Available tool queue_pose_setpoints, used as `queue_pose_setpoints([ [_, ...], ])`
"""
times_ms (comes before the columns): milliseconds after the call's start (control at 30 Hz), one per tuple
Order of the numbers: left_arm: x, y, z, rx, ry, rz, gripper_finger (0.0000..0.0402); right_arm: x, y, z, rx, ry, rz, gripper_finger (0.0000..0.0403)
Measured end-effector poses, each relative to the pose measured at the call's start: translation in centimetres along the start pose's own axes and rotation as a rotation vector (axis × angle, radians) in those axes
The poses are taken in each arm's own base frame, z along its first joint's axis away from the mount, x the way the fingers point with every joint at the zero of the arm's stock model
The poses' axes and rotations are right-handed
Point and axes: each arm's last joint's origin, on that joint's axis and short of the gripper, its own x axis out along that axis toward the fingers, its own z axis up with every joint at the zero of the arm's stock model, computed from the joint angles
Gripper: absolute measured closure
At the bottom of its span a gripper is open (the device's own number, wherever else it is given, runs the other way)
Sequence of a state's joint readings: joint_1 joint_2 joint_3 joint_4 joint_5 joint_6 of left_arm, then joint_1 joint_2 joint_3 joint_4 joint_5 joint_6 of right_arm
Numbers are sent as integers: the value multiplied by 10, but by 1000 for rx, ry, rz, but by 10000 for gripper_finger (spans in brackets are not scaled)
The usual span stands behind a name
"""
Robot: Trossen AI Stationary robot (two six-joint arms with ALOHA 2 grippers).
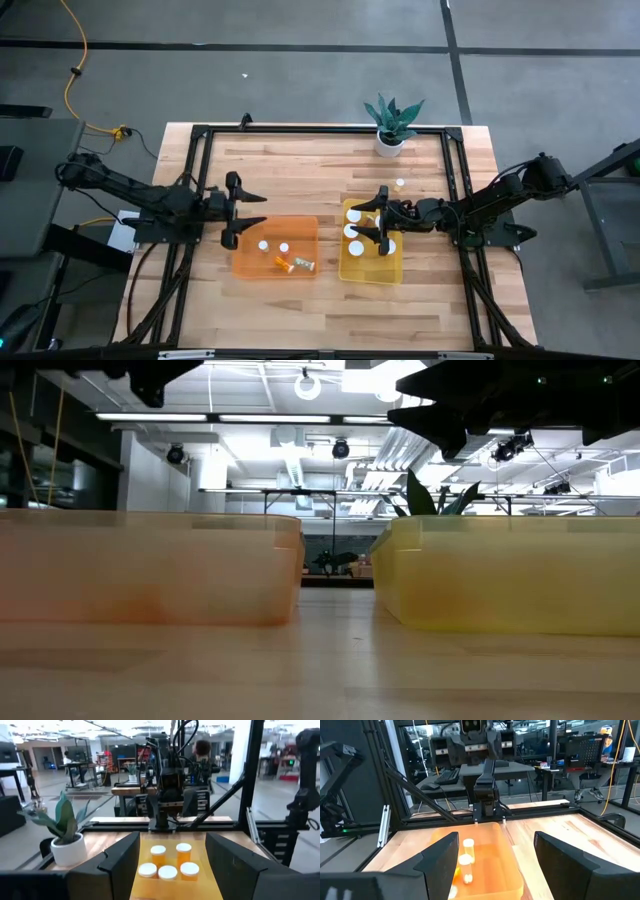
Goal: Pick and place medicine bottles into bin by pill shape (circle, oval)
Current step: Put the yellow tablet bottle into the orange bin
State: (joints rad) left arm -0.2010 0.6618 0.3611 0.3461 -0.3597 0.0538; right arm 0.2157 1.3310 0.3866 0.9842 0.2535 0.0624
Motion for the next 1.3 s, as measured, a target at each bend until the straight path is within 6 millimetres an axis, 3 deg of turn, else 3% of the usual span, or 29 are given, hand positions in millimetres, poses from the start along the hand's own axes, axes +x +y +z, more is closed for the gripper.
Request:
queue_pose_setpoints([
  [233,-10,-1,-22,-85,-68,55,188,0,0,3,-6,-35,-20,151],
  [933,-14,-2,-20,-72,-78,42,188,0,-2,5,-15,-48,-75,151],
  [1300,-57,17,-21,-35,-24,81,188,0,-2,3,38,-32,-65,151],
])
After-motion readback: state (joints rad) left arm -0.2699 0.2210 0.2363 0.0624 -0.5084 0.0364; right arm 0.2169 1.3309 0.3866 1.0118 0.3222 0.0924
